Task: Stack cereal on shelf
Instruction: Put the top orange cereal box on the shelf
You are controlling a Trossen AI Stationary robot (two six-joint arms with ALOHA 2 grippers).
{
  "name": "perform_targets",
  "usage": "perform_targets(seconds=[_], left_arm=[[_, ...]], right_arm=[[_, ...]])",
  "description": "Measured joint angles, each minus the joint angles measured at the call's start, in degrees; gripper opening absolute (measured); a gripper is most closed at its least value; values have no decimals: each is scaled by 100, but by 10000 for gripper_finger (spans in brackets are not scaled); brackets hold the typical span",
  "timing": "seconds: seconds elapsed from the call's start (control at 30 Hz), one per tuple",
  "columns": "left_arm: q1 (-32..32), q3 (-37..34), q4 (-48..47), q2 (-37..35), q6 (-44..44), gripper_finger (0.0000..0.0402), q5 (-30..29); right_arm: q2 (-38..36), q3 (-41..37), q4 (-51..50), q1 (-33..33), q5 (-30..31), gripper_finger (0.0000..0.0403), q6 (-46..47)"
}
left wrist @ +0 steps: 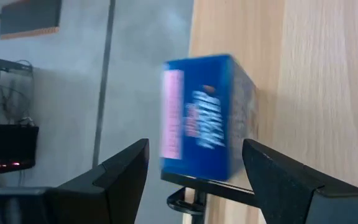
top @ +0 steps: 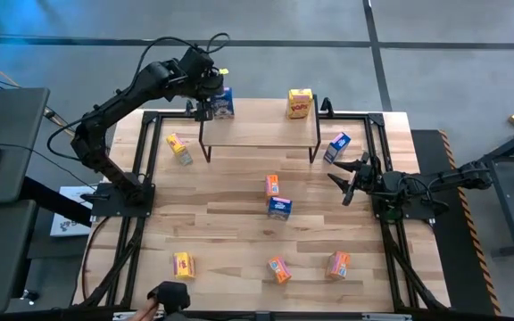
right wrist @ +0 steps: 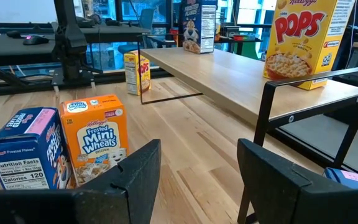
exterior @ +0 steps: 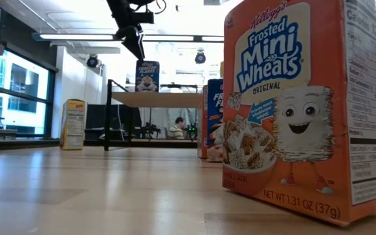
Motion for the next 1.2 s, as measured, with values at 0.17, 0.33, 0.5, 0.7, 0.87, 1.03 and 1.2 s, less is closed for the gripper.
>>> perform_targets(seconds=[0.17,0.33,0.5,0.7,0.87,1.03,1.2], left_arm=[[-1,0,-13,-150,-32,251,-25],[-22,0,-19,-419,-383,251,-68],[-145,0,-52,-753,-791,251,-62],[-369,0,-192,-1197,-1619,251,494],[-582,0,-195,-1586,-2165,251,1051],[-860,-168,-194,-1996,-2683,251,1175],[-1177,-692,-15,-2451,-3043,251,1177]], right_arm=[[0,0,0,-2,0,204,-1],[0,0,0,0,0,204,0],[0,0,0,0,0,204,-2],[0,0,0,0,0,204,0],[0,0,0,-2,0,204,-2],[0,0,0,0,0,204,0],[0,0,0,0,0,204,-2]])
